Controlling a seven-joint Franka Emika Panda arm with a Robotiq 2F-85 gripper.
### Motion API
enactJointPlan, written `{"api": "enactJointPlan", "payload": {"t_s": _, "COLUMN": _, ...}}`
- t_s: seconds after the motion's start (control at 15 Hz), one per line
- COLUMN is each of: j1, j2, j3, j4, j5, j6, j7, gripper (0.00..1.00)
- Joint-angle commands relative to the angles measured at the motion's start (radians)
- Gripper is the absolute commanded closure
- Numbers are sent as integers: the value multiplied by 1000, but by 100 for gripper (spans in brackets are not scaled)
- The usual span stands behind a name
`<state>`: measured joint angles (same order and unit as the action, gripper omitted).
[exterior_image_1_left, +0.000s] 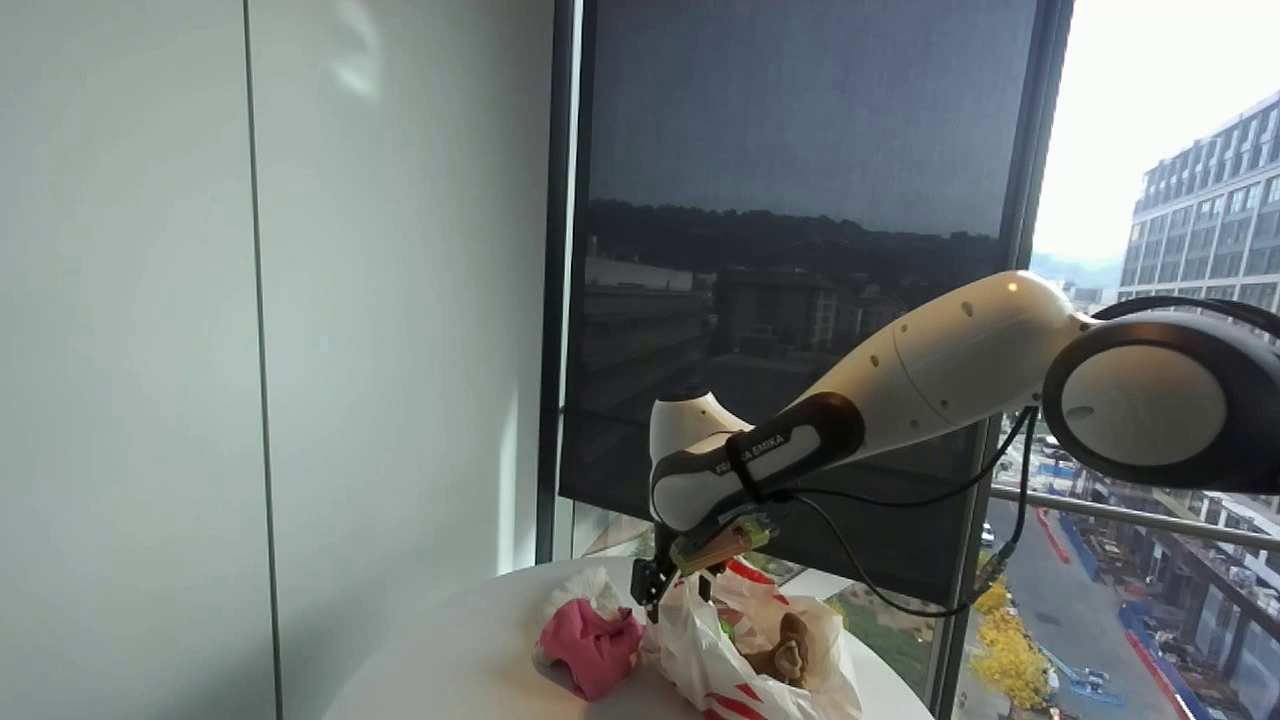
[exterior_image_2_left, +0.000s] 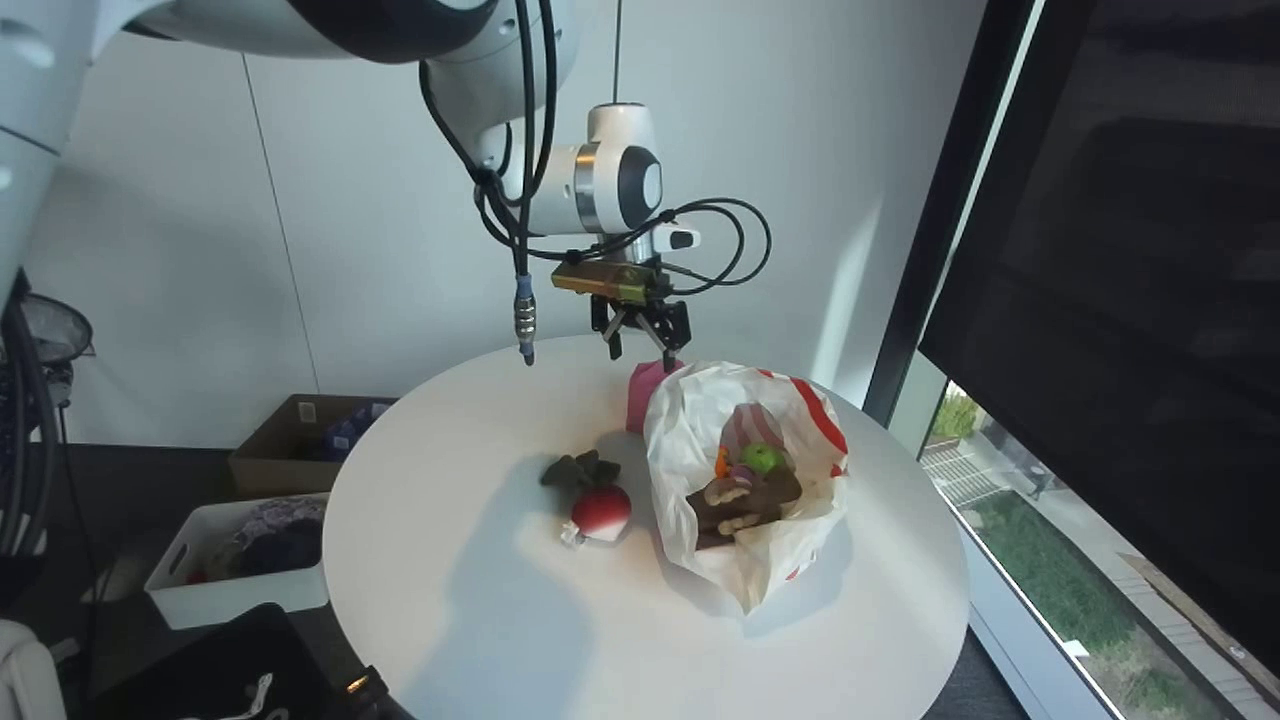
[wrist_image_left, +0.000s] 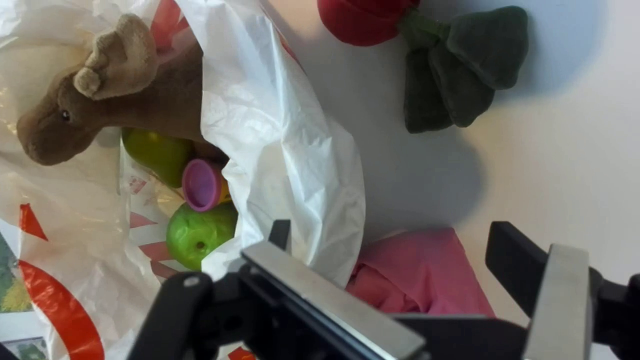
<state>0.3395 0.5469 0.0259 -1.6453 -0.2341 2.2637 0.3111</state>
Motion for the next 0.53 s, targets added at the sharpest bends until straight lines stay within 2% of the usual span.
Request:
{"api": "enactJointPlan", "payload": {"t_s": 0.0, "j1": -28, "j2": -26, "j3": 51, "j4": -53, "j5": 41, "j6": -20, "j7": -79, "gripper": 0}}
{"api": "enactJointPlan", "payload": {"t_s": 0.27, "j1": -69, "j2": -71, "j3": 124, "j4": -177, "j5": 95, "j6": 80, "j7": -255, "gripper": 0}}
{"api": "enactJointPlan", "payload": {"t_s": 0.33, "j1": -82, "j2": -72, "j3": 141, "j4": -197, "j5": 113, "j6": 75, "j7": -303, "gripper": 0}}
{"api": "enactJointPlan", "payload": {"t_s": 0.47, "j1": -87, "j2": -67, "j3": 142, "j4": -254, "j5": 105, "j6": 92, "j7": -345, "gripper": 0}}
